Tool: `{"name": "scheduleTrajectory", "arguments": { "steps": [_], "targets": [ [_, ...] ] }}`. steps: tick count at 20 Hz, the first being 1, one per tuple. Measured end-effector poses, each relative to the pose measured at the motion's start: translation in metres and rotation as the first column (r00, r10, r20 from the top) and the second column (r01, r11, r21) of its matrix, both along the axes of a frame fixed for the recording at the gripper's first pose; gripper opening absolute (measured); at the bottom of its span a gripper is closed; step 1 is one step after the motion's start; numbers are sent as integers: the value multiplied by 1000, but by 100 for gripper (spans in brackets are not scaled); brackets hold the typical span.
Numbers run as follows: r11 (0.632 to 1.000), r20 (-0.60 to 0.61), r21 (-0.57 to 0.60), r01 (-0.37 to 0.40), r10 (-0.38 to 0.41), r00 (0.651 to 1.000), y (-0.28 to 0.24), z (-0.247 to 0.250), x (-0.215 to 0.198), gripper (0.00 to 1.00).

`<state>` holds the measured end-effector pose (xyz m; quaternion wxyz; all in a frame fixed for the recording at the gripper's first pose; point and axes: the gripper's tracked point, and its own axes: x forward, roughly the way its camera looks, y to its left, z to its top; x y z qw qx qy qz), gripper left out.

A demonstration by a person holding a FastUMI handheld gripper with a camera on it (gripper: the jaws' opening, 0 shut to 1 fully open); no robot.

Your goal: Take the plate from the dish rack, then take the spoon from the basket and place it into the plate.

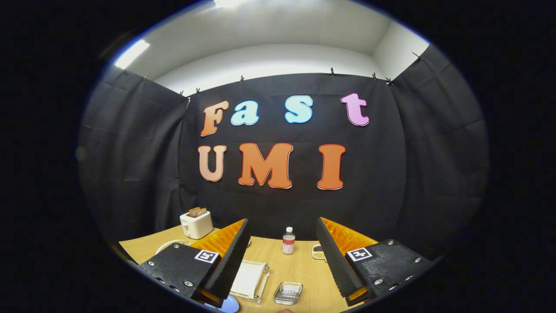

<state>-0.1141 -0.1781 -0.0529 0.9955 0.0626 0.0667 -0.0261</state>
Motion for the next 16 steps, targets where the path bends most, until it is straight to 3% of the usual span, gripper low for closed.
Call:
{"name": "scheduleTrajectory", "arguments": {
  "steps": [16],
  "targets": [
    [1000,30,-6,-20,21,999,22,3,14,92]
  ]
}}
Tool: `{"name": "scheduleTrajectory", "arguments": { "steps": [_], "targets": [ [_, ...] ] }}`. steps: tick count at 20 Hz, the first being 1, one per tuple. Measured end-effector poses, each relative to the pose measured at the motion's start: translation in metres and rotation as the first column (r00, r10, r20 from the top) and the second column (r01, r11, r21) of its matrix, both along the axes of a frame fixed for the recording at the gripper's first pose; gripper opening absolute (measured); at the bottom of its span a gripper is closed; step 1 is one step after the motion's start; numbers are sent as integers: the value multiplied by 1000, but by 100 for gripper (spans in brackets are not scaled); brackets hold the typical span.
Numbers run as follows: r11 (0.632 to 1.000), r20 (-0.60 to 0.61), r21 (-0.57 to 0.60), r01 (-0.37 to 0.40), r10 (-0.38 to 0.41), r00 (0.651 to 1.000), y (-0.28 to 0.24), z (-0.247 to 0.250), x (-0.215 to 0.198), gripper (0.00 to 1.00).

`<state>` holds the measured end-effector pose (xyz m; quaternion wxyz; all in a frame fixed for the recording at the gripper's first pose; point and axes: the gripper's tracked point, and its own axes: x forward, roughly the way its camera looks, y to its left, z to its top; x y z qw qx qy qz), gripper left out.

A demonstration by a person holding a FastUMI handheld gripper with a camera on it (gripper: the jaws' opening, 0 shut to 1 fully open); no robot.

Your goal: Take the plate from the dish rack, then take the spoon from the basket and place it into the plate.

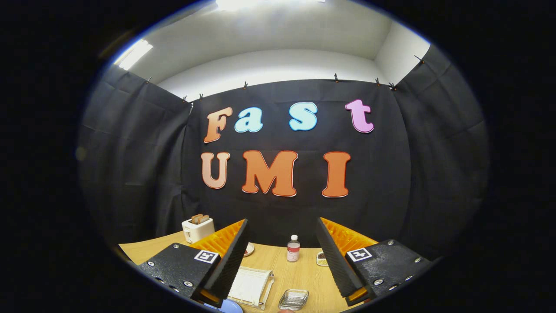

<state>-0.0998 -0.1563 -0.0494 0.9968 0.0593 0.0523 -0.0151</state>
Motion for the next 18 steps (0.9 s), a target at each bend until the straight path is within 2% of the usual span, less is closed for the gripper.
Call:
{"name": "scheduleTrajectory", "arguments": {
  "steps": [8,18],
  "targets": [
    [1000,54,0,19,-19,998,-9,21,0,92],
    [999,32,-36,8,-7,999,-2,21,-5,92]
  ]
}}
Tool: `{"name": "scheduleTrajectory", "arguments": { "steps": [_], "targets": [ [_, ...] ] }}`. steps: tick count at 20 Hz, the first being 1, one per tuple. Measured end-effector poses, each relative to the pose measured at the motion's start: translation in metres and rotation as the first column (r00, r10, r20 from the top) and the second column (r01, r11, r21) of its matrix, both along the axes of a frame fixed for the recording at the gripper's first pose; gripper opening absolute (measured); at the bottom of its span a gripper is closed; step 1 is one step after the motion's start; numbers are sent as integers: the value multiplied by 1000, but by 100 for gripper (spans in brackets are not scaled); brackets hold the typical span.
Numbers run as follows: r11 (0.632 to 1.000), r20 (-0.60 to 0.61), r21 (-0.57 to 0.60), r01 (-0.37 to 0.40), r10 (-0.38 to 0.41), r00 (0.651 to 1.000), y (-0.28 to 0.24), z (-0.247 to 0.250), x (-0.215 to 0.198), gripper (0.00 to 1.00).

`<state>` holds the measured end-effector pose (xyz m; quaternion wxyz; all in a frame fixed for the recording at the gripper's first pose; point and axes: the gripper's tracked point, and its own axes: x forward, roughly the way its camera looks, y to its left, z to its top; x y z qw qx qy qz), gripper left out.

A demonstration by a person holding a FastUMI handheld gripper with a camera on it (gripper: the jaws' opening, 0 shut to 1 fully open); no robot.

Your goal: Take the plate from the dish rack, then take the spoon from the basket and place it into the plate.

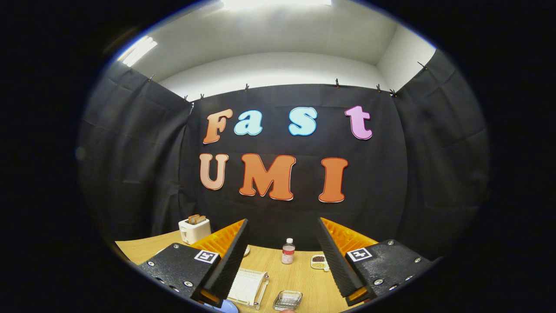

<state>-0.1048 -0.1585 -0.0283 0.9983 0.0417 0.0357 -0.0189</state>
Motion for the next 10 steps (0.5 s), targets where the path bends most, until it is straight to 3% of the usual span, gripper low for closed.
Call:
{"name": "scheduleTrajectory", "arguments": {
  "steps": [10],
  "targets": [
    [1000,-19,-26,2,-2,1000,6,-3,-1,92]
  ]
}}
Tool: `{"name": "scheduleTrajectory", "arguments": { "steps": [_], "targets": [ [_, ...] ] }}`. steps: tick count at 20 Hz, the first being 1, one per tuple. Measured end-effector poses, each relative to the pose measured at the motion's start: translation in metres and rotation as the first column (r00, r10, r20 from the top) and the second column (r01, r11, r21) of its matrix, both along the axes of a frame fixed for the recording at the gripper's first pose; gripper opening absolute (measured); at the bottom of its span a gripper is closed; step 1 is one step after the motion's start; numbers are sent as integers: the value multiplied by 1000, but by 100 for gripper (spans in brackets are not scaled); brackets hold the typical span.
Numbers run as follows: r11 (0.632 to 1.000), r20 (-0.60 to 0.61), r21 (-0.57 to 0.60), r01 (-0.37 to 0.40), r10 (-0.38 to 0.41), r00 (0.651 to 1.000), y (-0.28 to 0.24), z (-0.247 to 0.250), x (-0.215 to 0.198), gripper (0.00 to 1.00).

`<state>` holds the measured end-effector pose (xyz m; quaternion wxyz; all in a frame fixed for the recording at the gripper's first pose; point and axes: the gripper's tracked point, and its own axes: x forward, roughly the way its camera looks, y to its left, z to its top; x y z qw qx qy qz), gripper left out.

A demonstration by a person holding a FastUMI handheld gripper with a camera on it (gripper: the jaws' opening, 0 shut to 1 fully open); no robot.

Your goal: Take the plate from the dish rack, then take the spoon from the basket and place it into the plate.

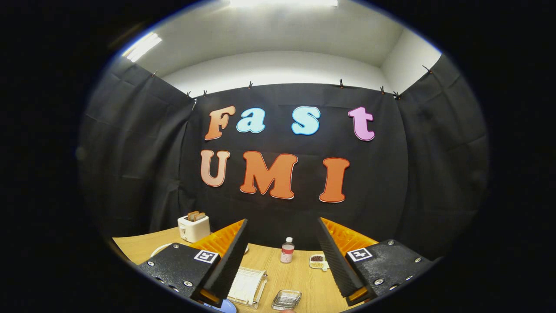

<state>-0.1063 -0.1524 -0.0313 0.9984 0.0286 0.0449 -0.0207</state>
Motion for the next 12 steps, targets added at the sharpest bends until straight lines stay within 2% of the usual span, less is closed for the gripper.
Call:
{"name": "scheduleTrajectory", "arguments": {
  "steps": [12],
  "targets": [
    [999,-62,-3,37,-37,997,-5,-21,-4,93]
  ]
}}
